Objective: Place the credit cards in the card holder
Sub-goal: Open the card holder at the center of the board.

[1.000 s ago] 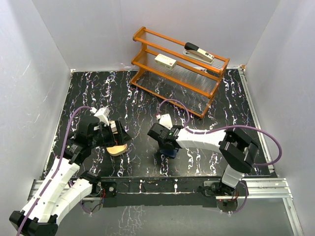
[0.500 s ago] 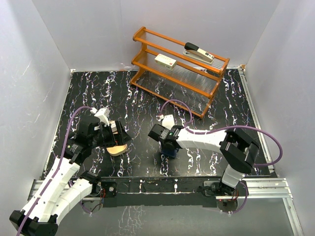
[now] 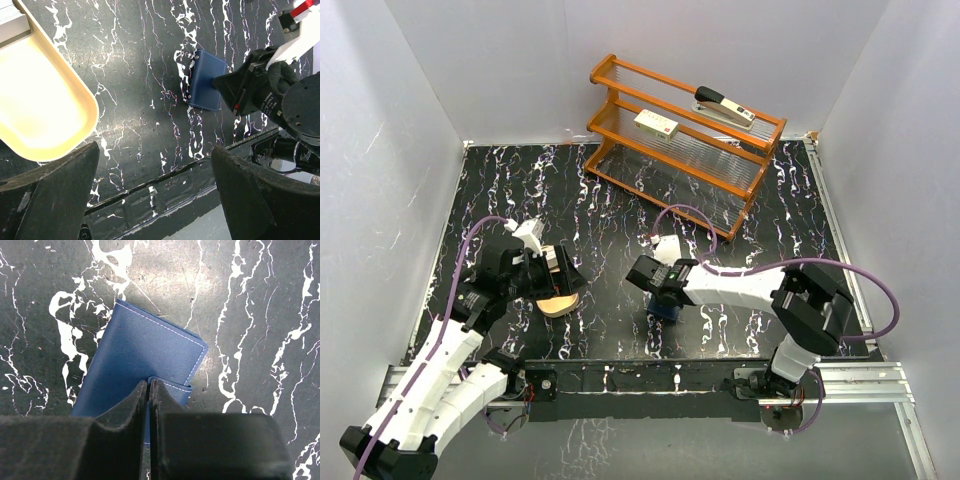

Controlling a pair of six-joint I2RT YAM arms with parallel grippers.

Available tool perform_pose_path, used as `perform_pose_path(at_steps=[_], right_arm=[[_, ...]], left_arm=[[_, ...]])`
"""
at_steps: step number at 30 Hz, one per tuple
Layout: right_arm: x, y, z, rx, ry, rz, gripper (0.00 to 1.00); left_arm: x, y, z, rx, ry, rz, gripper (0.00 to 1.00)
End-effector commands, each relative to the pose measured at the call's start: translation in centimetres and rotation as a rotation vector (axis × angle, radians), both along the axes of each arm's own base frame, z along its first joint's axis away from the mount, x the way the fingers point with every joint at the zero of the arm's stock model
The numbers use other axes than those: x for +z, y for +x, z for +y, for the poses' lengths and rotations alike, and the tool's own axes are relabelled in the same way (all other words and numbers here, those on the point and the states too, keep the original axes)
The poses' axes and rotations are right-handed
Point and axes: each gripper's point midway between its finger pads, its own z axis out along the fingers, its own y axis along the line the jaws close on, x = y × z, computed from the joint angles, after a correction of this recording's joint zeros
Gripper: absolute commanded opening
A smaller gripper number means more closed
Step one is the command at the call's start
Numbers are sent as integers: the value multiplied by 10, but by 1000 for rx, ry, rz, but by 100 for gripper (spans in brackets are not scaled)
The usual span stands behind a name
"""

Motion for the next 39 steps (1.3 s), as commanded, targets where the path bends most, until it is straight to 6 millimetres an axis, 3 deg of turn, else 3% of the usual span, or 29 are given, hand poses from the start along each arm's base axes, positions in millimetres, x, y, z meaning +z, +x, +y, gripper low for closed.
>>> perform_pose_path(at_steps=[1,4,13,16,22,28,35,39], right_arm=[[0,-3,-7,-23,11,-8,0],[4,-1,-12,-12,2,-31,0],[41,1,12,82,209,-105,0],[53,-2,27,159,299,-128,0],[75,-6,34,231,377,-176,0],[102,-15,60,313,528,-195,0],[129,-14,88,358,618,-219,0],[135,-20,105,383,642,-216,0]], left_arm=[[-3,0,0,9,-4,14,92],[-7,0,-1,5,2,37,91],[-16,0,-9,-31,-5,88,88],[-19,-7,-25,-105,-72,139,89],[-30,-22,-65,-199,-265,305,87],[-18,-20,-94,-242,-460,324,92],[-23,-10,-103,-210,-510,335,92],[-28,-9,-105,-210,-500,348,86]])
